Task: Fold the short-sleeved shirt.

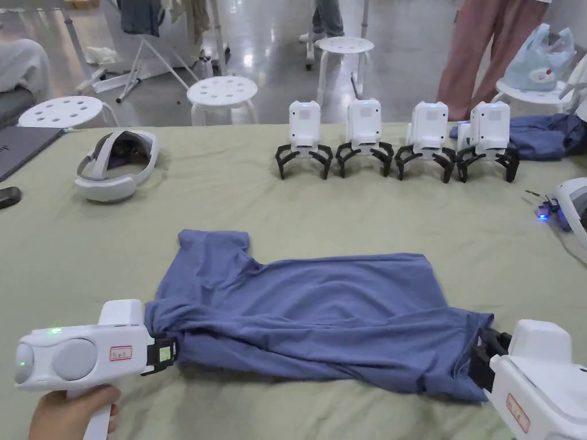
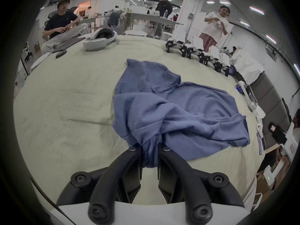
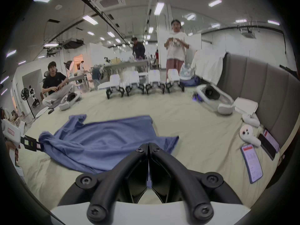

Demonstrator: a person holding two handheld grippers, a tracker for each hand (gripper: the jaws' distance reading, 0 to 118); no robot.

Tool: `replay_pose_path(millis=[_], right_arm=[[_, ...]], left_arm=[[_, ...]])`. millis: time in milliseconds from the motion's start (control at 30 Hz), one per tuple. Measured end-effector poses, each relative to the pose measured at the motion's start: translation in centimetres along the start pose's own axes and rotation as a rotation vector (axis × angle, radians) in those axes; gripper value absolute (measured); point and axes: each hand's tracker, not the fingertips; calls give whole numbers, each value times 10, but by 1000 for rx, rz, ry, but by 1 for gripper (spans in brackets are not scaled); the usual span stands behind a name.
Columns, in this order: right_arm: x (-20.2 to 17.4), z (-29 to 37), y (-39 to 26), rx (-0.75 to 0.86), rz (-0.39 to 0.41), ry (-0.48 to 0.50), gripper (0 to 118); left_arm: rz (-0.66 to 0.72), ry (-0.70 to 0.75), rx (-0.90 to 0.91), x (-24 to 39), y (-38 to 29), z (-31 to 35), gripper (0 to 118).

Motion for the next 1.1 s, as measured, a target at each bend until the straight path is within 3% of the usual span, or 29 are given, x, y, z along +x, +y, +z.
replay_pose_path(millis=[100,200,233,300,367,433,667,700,733,767,900,1100], right_arm=[[6,-21,-9,-78,-76,31,5],[6,-39,-13,-148,-58,6,13],[5,-45,-15,-171,-47,-5,23],[6,-53,-18,-194,-70,5,68],[5,-58,-22,-220,-70,18,97],[1,-57,-25,-231,-58,17,102],[-7,-63,-38,-288,-16,34,100],[-7,-66,-39,-297,-9,30,94],[-7,-68,-40,-301,-3,30,79],[-7,-68,-41,-306,5,31,48],[1,-68,-43,-295,-3,50,11],[15,-50,-40,-253,-41,83,9]], left_arm=[[-14,2,6,4,0,1,15],[-11,0,8,4,-2,0,15],[-8,-1,7,3,-3,-1,15],[-4,-3,5,2,-4,-1,15],[3,-7,3,0,-5,-1,15],[6,-8,1,-1,-7,-1,15],[19,-7,-9,-3,-10,-6,15],[18,-6,-10,-3,-10,-7,15],[18,-6,-12,-2,-11,-7,15],[18,-5,-13,-2,-11,-7,15],[23,-7,-19,-3,-13,-9,15],[24,-10,-29,-4,-17,-10,15]])
